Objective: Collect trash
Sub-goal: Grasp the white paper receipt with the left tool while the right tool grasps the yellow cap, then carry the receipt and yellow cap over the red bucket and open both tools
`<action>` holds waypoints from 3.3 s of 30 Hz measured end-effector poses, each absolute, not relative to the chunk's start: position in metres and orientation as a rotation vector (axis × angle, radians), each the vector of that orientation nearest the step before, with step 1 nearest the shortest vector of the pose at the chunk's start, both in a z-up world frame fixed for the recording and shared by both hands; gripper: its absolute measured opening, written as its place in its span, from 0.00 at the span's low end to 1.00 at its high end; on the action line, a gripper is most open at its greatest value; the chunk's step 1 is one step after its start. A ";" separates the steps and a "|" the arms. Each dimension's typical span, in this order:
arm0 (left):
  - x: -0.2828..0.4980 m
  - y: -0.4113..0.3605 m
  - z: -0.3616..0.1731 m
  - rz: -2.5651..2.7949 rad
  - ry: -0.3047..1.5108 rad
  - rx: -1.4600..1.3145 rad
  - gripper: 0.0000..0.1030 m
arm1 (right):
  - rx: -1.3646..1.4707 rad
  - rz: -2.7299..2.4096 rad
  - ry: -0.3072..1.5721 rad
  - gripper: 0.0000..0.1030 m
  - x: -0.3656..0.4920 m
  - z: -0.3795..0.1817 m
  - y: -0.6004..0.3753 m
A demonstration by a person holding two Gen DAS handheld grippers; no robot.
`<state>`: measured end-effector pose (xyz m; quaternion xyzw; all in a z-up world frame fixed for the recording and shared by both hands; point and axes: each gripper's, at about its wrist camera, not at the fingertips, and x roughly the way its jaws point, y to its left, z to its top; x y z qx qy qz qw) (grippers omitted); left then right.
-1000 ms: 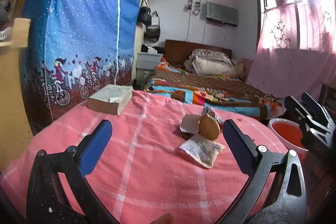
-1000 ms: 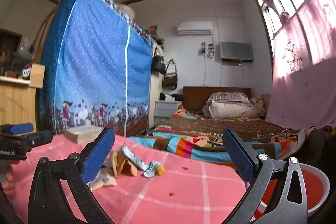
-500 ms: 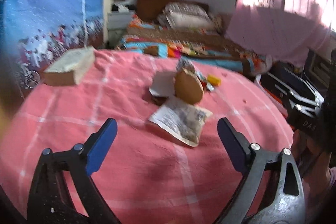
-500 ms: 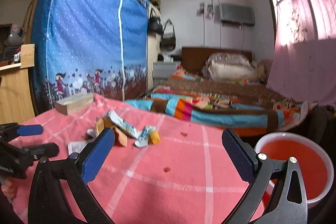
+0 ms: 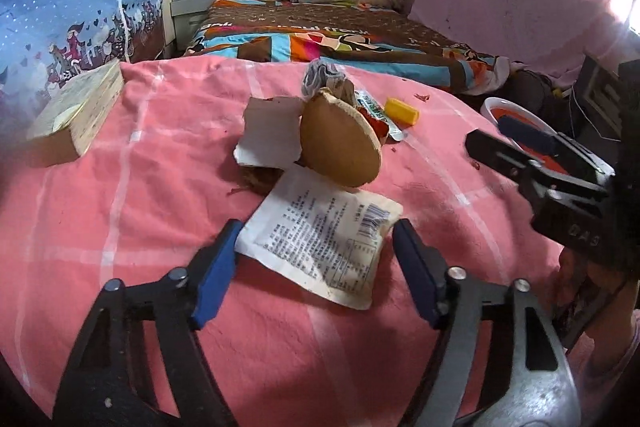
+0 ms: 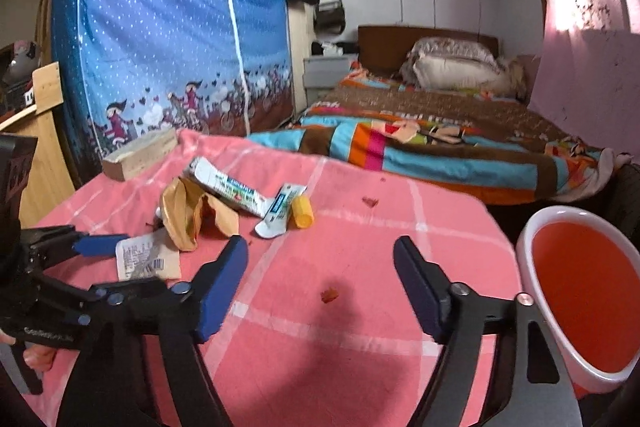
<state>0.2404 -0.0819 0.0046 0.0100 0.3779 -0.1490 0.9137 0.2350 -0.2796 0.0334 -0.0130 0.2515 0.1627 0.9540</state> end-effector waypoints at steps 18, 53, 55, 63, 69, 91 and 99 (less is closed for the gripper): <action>0.237 -0.039 -0.001 -0.299 0.733 -0.227 0.36 | 0.030 0.395 0.726 0.33 0.306 0.024 -0.263; 0.200 -0.110 0.096 -0.312 0.227 -0.045 0.35 | 0.129 0.407 0.025 0.12 0.186 0.101 -0.340; 0.199 -0.125 0.104 -0.341 0.196 -0.019 0.35 | 0.142 0.381 -0.019 0.12 0.181 0.107 -0.352; 0.206 -0.183 0.112 -0.471 0.172 0.036 0.35 | 0.224 0.247 -0.076 0.12 0.168 0.108 -0.402; 0.224 -0.229 0.103 -0.566 0.238 0.035 0.35 | 0.222 0.108 -0.058 0.12 0.164 0.101 -0.438; 0.288 -0.358 0.043 -0.692 0.702 0.008 0.36 | 0.440 -0.116 0.296 0.13 0.188 0.040 -0.538; 0.296 -0.365 0.035 -0.699 0.776 -0.021 0.45 | 0.530 -0.130 0.365 0.14 0.195 0.028 -0.555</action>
